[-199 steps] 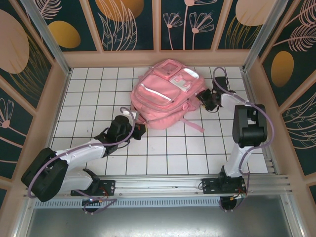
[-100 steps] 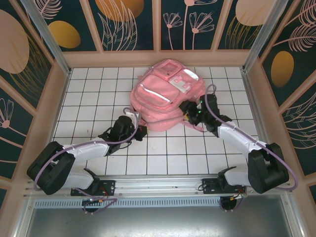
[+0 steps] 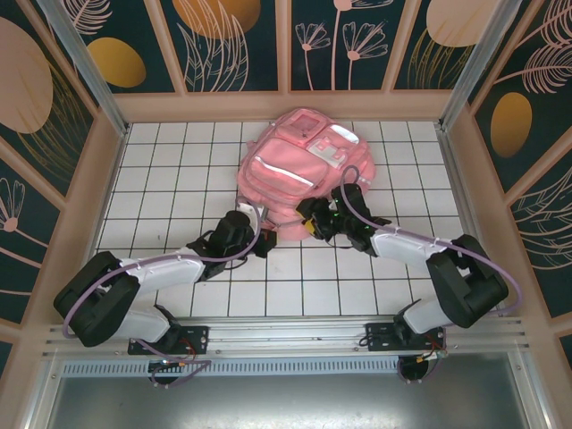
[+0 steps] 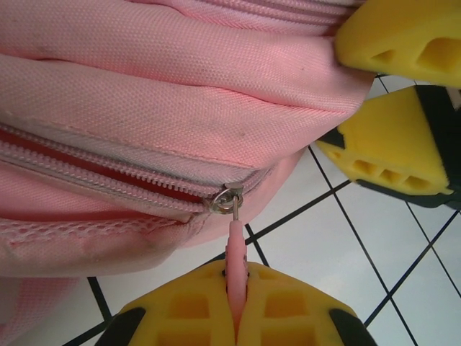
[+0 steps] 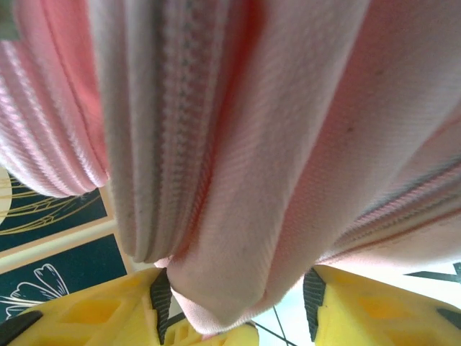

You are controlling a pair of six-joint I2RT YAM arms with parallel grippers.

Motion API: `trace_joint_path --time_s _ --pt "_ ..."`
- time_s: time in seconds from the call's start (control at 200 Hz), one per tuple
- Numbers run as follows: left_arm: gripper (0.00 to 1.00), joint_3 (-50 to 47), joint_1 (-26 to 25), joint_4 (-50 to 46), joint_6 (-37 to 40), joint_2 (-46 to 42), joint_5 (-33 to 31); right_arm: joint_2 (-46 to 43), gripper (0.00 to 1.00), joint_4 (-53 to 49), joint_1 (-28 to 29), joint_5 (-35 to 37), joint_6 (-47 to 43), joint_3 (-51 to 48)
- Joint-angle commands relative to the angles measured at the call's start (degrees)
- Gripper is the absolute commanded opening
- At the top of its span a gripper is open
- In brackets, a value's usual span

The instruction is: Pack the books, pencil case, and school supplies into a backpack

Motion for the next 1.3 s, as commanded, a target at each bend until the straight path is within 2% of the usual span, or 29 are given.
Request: trace_joint_path --time_s 0.0,0.105,0.265,0.61,0.916,0.936,1.046,1.296 --pt "0.0 2.9 -1.8 1.9 -0.7 0.5 1.1 0.5 0.48 3.1 0.7 1.1 0.6 1.1" --pt "0.0 3.8 -2.8 2.1 -0.9 1.7 1.5 0.4 0.35 3.3 0.7 2.4 0.6 0.3" --pt "0.0 3.7 -3.0 1.3 -0.6 1.5 -0.3 -0.8 0.0 -0.2 0.7 4.4 -1.3 0.7" --pt "0.0 3.4 -3.0 -3.1 0.6 0.9 -9.2 -5.8 0.0 -10.1 -1.6 7.1 -7.8 0.3" --pt "0.0 3.7 -2.8 -3.7 -0.2 0.9 -9.6 -9.2 0.0 -14.8 -2.6 8.3 -9.8 -2.0" --pt "0.0 3.6 -2.8 -3.7 -0.3 0.7 -9.5 -9.4 0.0 -14.8 -4.4 8.2 -9.9 -2.3" --pt "0.0 2.7 -2.8 -3.8 -0.9 -0.3 -8.5 -10.1 0.0 -15.3 -6.4 8.0 -10.2 -3.0" --pt "0.0 0.5 -2.9 -4.2 -2.4 -2.7 -6.6 -9.0 0.0 -15.4 -8.6 7.7 -11.1 -1.8"
